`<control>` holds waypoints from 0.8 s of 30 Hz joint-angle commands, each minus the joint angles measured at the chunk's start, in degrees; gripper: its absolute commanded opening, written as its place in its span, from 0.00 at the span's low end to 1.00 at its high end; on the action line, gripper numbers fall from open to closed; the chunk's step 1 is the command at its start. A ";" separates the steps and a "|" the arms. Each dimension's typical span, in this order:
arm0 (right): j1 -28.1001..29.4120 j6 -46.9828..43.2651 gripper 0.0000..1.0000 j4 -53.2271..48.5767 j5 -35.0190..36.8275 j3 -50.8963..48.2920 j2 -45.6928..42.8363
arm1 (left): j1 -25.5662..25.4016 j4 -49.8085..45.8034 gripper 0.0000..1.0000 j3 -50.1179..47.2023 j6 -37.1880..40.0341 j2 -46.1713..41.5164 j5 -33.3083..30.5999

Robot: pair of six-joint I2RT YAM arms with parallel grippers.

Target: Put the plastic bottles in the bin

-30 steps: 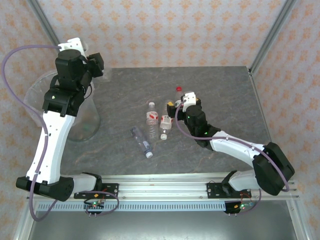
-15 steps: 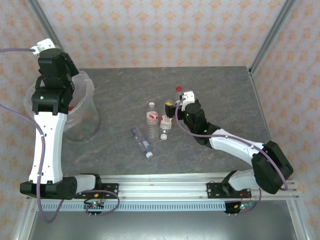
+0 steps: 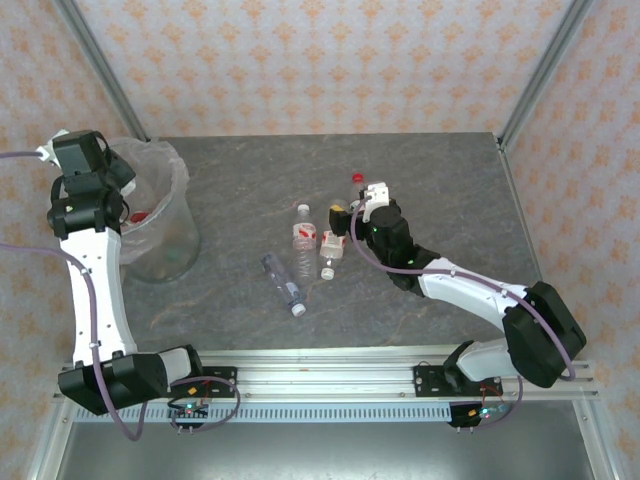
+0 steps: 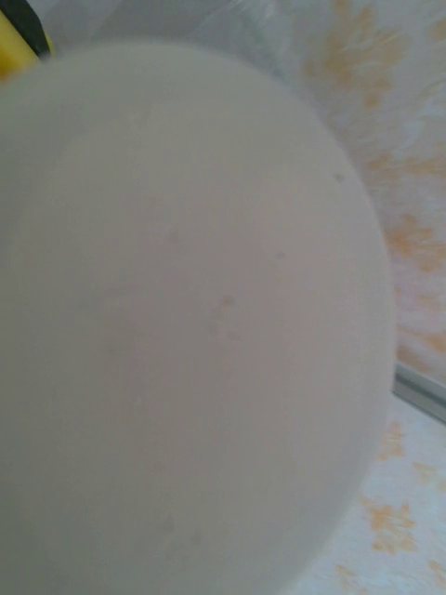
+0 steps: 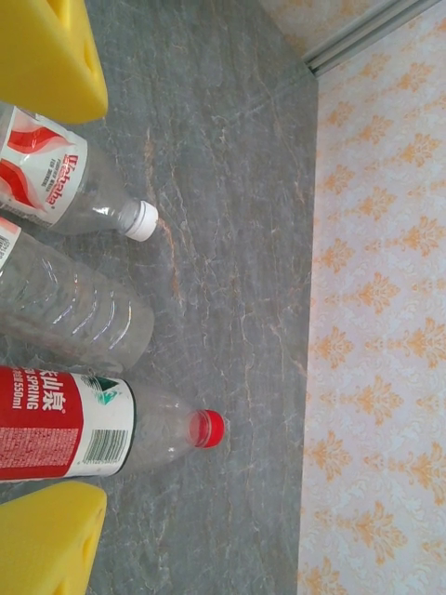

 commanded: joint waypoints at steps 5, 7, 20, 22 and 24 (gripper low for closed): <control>-0.55 2.88 0.99 1.82 -2.77 -0.45 -0.67 | 1.85 -7.35 0.37 -1.61 -1.61 -0.61 9.34; -0.75 1.34 0.99 0.76 -5.39 -0.08 -0.81 | 2.84 -8.38 0.39 -2.21 -2.40 0.04 14.64; -3.52 8.83 0.99 -7.14 -5.59 5.33 0.05 | 2.85 -7.16 0.96 -1.58 -3.34 0.18 17.96; -4.35 10.12 0.99 -6.79 -6.96 4.98 -0.20 | 2.85 -7.22 1.00 -1.15 -2.99 -0.30 17.97; -4.54 10.70 0.99 -7.17 -7.08 4.77 -0.17 | 2.85 -7.15 1.00 -0.74 -2.31 -0.66 18.67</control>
